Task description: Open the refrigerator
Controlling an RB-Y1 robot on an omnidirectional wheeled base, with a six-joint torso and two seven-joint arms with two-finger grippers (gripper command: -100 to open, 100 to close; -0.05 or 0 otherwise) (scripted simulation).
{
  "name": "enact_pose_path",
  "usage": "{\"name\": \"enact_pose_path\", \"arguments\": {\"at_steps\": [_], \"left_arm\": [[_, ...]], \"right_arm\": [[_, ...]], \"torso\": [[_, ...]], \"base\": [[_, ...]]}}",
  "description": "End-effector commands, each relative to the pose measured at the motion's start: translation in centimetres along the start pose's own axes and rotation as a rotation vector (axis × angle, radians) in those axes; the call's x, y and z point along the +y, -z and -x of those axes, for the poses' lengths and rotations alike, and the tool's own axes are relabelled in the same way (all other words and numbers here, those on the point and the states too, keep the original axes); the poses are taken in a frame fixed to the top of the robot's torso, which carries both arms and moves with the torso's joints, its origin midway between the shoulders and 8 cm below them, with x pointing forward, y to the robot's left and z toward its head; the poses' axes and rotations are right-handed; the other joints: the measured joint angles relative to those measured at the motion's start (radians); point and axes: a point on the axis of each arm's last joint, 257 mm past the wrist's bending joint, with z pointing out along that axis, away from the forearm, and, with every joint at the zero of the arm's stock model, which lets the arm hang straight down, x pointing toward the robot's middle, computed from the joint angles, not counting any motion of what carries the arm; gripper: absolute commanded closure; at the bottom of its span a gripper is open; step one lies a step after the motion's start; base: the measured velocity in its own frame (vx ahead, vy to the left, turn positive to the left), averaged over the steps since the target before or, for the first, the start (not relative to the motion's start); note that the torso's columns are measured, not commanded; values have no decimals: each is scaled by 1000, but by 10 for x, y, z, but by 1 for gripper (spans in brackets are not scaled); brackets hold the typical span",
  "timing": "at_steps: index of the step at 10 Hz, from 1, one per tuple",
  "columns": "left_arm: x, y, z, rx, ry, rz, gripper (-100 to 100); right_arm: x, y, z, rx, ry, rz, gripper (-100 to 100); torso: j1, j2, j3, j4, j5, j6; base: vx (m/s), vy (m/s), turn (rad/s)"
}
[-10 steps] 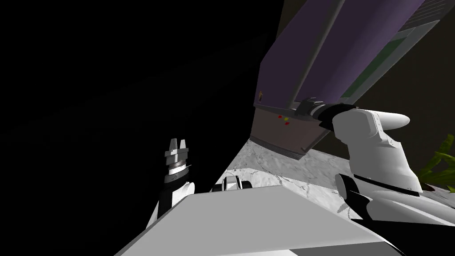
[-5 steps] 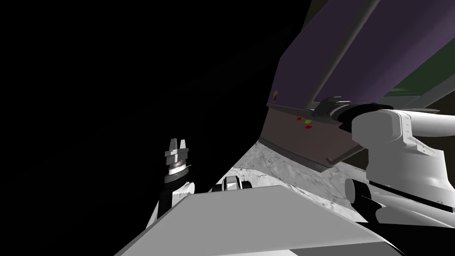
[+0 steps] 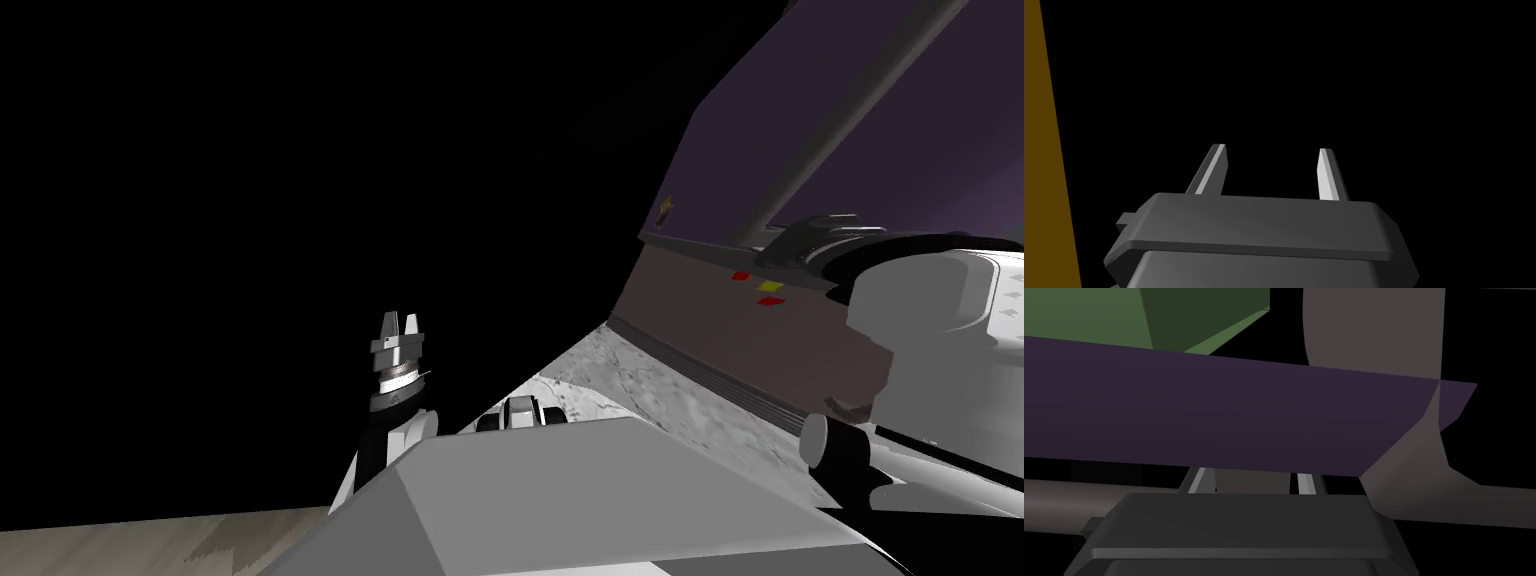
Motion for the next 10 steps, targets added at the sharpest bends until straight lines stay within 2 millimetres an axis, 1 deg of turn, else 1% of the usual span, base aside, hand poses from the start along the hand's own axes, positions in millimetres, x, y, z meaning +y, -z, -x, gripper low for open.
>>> {"name": "enact_pose_path", "arguments": {"at_steps": [1,2,3,4,5,6,8,9,10], "left_arm": [[0,0,0,0,0,0,0],[0,0,0,0,0,0,0],[0,0,0,0,0,0,0],[0,0,0,0,0,0,0],[0,0,0,0,0,0,0],[0,0,0,0,0,0,0],[0,0,0,0,-1,0,0],[0,0,0,0,-1,0,0],[0,0,0,0,0,0,0]], "right_arm": [[-13,10,-31,78,10,-29,100],[10,20,-71,161,3,27,100],[4,27,-89,209,14,13,100],[-1,33,-106,259,35,6,100],[-7,39,-117,282,27,-7,100],[-12,38,-109,272,16,7,-100],[-26,40,-110,279,19,5,-100],[-32,42,-111,283,20,5,-100],[-46,45,-112,292,22,3,-100]], "torso": [[-5,-2,-3,1,2,-6],[-8,-6,-7,1,3,-8],[0,-3,-4,-2,-1,-4],[2,0,1,-2,-5,0],[-2,2,1,-1,-2,2],[-7,1,-1,0,0,-1],[-1,9,6,4,-1,6],[2,13,9,5,-1,7],[4,14,10,6,0,7]], "base": [[-1,8,269],[-84,136,335],[-65,168,397],[-3,107,368],[10,54,396],[-16,24,118],[-14,-14,9],[-4,-16,32],[-19,2,42]]}}
